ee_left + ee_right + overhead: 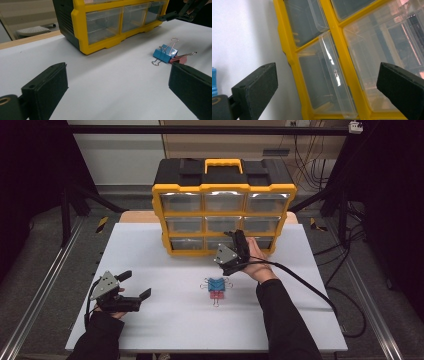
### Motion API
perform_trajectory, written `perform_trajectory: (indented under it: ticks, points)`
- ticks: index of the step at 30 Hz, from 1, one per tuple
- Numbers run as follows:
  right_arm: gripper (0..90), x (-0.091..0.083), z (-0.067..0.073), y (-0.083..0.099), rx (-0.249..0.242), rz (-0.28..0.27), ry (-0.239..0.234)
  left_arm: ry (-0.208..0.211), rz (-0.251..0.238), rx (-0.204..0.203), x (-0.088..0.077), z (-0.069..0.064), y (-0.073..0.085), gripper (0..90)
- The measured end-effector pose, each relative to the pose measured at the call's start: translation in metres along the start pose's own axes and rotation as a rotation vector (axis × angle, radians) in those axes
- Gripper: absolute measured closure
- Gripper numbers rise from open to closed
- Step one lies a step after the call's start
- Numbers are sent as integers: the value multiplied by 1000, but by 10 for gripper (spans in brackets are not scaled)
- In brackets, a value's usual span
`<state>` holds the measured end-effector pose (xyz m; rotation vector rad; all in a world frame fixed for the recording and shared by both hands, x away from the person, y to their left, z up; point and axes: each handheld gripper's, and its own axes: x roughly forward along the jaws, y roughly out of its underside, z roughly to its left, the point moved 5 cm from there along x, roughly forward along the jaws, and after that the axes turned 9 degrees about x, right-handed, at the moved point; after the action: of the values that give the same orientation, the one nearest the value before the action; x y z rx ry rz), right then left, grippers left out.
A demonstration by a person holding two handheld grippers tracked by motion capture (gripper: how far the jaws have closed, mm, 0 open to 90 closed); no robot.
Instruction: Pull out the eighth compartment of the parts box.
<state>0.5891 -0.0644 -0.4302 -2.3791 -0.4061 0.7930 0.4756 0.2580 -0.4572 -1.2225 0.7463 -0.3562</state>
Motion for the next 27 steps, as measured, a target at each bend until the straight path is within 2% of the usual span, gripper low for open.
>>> perform_trajectory:
  ticks: [5,9,11,12,13,17,21,22,23,25,26,27]
  points:
    - [53,6,-1,2,-39,8,9,-1,-1,0,0,0,0,14]
    - [64,10,0,2,-27,0,24,0,0,1,0,0,0,14]
    - [71,11,0,3,-41,6,28,1,0,1,0,0,0,14]
    - [75,12,0,3,-25,2,44,1,0,1,0,0,0,14]
    - [78,13,0,4,-50,8,34,0,0,2,0,0,0,14]
    - [93,16,0,5,-52,11,46,-1,-2,3,0,0,0,14]
    - [126,20,3,7,-83,15,53,0,1,2,0,-1,0,14]
    - [136,21,4,7,-72,15,59,0,1,3,1,-1,0,14]
    - [145,21,3,8,-95,22,54,0,2,4,1,-1,0,14]
    - [161,23,5,8,-81,16,63,1,2,5,1,-1,0,14]
    - [174,23,3,9,-111,20,61,0,1,4,0,-1,0,14]
    - [190,24,4,9,-111,19,66,0,0,3,0,-1,0,14]
